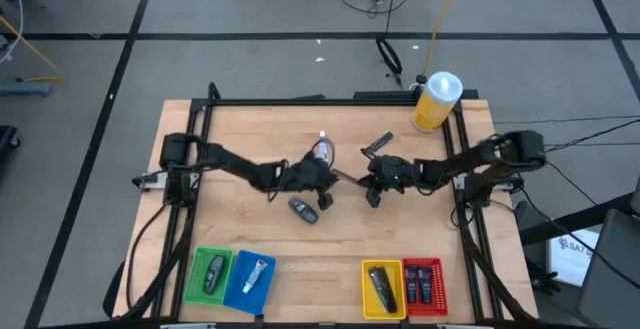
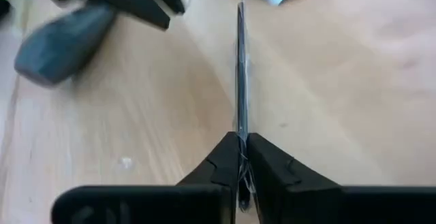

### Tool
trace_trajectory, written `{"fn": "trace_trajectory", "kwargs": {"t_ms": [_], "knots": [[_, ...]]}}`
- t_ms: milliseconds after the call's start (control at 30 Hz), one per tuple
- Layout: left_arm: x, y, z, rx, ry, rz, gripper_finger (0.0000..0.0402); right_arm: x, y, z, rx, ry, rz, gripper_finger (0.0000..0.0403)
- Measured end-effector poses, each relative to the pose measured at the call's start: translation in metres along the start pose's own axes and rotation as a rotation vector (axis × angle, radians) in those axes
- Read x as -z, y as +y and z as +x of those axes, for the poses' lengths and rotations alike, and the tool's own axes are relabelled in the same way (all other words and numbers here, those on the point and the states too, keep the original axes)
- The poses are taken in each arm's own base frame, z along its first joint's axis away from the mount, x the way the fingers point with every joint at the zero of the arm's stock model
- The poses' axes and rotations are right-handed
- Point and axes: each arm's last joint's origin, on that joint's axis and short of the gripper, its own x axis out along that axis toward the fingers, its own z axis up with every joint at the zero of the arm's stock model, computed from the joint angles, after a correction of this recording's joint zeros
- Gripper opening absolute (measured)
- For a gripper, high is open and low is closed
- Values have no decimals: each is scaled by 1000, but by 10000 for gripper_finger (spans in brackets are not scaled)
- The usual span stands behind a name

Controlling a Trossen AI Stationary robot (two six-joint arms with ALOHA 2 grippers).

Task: Pick & Place Travel size toiletries
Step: Put the black comb into the yellow bin

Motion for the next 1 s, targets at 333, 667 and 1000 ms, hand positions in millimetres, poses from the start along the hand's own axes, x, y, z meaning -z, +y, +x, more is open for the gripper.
{"fn": "trace_trajectory", "kwargs": {"t_ms": [333,667,1000], "knots": [[40,-3,-23,-388,-93,-53,37,-53,53,-99,-50,330,130,9],[41,-6,-23,-326,-77,-54,37,-62,146,-122,-608,842,282,9],[40,-7,-23,-318,-93,-69,37,-3,183,-56,-768,1308,274,9]]}}
